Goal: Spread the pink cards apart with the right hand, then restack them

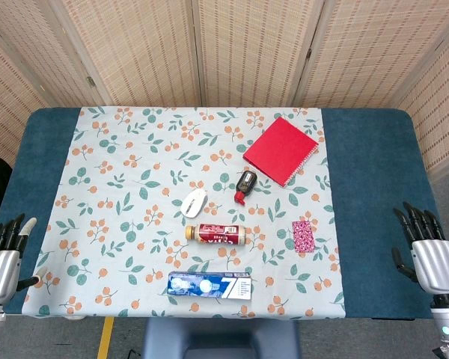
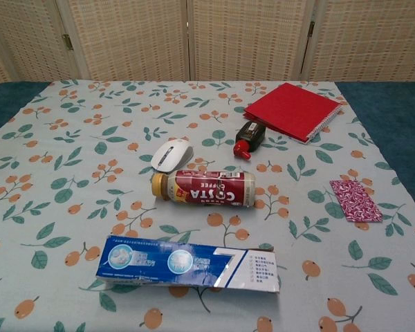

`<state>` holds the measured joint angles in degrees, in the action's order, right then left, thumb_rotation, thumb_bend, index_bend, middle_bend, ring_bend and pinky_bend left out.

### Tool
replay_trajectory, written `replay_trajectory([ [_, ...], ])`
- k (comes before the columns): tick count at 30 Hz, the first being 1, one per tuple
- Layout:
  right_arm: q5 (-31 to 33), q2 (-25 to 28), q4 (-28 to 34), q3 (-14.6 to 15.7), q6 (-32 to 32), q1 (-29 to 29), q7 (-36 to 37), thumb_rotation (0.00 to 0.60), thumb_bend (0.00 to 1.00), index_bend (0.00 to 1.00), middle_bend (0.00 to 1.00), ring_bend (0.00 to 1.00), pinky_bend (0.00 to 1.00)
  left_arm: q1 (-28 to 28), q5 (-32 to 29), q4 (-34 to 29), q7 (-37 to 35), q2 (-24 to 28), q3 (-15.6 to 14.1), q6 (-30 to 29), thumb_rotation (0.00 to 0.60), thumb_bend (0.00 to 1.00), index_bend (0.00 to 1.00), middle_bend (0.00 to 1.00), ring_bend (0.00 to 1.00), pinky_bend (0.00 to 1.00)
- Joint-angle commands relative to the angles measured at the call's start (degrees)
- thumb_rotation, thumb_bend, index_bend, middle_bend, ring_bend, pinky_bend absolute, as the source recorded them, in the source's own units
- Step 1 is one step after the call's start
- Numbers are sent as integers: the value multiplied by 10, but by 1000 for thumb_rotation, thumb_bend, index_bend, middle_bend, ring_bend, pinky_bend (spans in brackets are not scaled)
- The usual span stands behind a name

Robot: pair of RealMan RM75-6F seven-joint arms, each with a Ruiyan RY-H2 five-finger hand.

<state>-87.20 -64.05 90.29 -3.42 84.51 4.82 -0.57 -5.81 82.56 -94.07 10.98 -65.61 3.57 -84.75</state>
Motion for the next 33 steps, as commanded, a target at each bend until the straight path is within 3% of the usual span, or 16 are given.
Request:
replay_trajectory([
  [1, -2, 2, 1, 1, -2, 1, 4, 600, 507, 0, 0, 0, 0, 1, -2, 1, 0, -1, 0, 0, 600, 242, 0, 4, 2, 0],
  [23, -20, 5, 4, 10, -16, 13, 30, 600, 507, 0, 0, 0, 0, 10, 0, 6, -10, -2, -5, -7, 600, 241, 0, 4, 3, 0],
  [33, -33, -1, 13, 18, -57, 39, 55, 600, 507, 40, 0, 0, 0, 11, 5, 10, -20, -2, -8, -6, 600, 241, 6, 4, 4, 0],
])
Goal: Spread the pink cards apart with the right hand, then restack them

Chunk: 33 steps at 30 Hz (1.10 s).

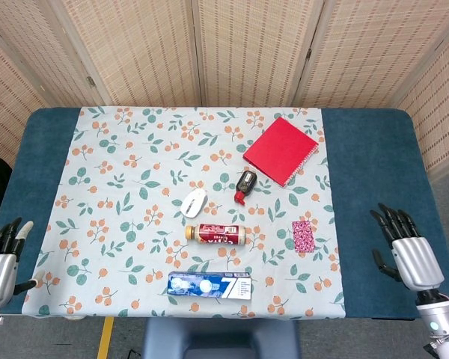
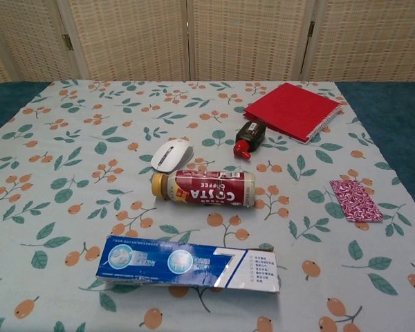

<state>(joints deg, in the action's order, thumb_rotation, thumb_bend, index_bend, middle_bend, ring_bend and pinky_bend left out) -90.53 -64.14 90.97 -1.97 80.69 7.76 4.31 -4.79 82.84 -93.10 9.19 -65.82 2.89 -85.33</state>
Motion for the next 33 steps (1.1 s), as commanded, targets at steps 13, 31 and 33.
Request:
replay_trajectory([
  [13, 41, -34, 21, 5, -144, 72, 17, 388, 507, 155, 0, 0, 0, 5, 7, 9, -16, -3, -6, -3, 600, 241, 29, 4, 27, 0],
  [31, 89, -92, -24, 2, -241, 131, 0, 356, 507, 259, 0, 0, 0, 7, 12, 28, -37, -11, -10, 2, 600, 242, 52, 4, 33, 0],
  [33, 97, -99, -32, 2, -252, 137, -2, 359, 506, 259, 0, 0, 0, 8, 12, 29, -39, -10, -9, 0, 600, 242, 54, 4, 33, 0],
])
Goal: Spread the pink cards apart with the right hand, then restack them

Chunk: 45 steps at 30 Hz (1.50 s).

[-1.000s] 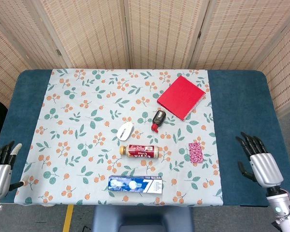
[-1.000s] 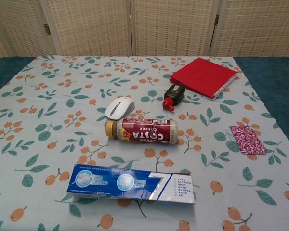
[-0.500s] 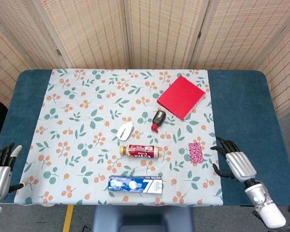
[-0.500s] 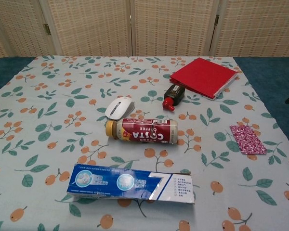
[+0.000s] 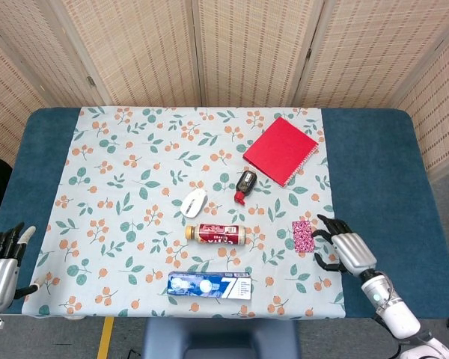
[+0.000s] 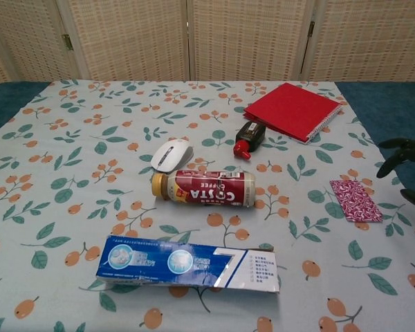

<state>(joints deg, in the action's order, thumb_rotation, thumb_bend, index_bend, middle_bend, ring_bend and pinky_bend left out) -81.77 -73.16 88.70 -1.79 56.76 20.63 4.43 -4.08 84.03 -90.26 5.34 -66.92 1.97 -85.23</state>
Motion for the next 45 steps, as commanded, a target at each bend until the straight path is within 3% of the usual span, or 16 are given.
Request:
replay_trajectory([
  [1, 11, -12, -13, 0, -17, 11, -5, 359, 506, 259, 0, 0, 0, 1, 1, 1, -1, 1, 0, -1, 600, 242, 55, 4, 33, 0],
  [33, 59, -74, -102, 6, -72, 46, -29, 354, 506, 264, 0, 0, 0, 4, 2, 5, -12, 1, -4, 3, 600, 242, 86, 4, 33, 0],
  [45, 50, -89, -95, 6, -76, 61, -39, 353, 506, 267, 0, 0, 0, 5, 1, 7, -12, -1, -3, 3, 600, 242, 87, 5, 33, 0],
])
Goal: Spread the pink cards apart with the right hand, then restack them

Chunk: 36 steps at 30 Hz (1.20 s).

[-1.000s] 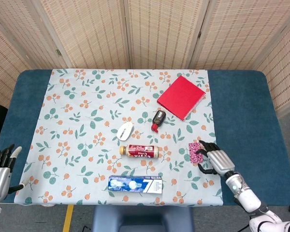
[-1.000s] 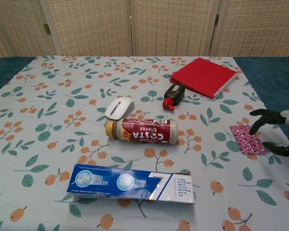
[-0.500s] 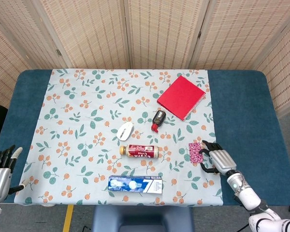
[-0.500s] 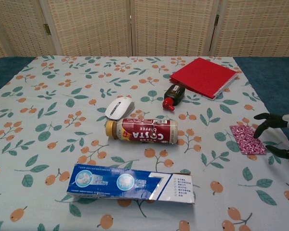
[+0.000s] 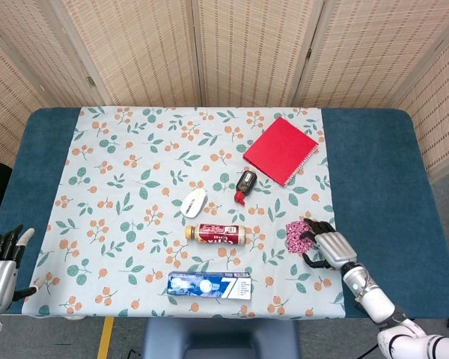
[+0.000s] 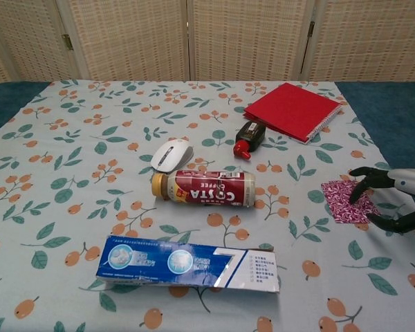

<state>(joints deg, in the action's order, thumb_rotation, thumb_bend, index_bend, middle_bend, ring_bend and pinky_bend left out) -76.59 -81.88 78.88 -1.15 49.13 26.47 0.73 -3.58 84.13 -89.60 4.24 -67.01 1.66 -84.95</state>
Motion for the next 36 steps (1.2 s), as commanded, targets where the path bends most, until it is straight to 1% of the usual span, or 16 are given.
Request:
replay_trajectory([
  [1, -3, -3, 4, -1, 0, 4, -4, 354, 506, 268, 0, 0, 0, 0, 0, 1, -1, 0, 0, 0, 600, 242, 87, 4, 33, 0],
  [12, -17, -13, 34, -3, -1, 23, -18, 353, 506, 270, 0, 0, 0, 2, -2, 7, -6, -2, -1, 2, 600, 242, 86, 4, 33, 0],
  [18, -14, 5, 47, 3, 19, 11, -19, 354, 506, 274, 0, 0, 0, 2, 0, 8, -11, -2, -2, 2, 600, 242, 87, 4, 33, 0],
  [25, 5, 20, 30, 12, 17, -2, -15, 353, 506, 276, 0, 0, 0, 2, 4, 7, -11, -3, -3, 0, 600, 242, 86, 4, 33, 0],
  [36, 0, 1, 4, 10, 5, 7, -1, 355, 506, 278, 0, 0, 0, 5, 5, 5, -11, -1, -3, -3, 600, 242, 86, 4, 33, 0],
])
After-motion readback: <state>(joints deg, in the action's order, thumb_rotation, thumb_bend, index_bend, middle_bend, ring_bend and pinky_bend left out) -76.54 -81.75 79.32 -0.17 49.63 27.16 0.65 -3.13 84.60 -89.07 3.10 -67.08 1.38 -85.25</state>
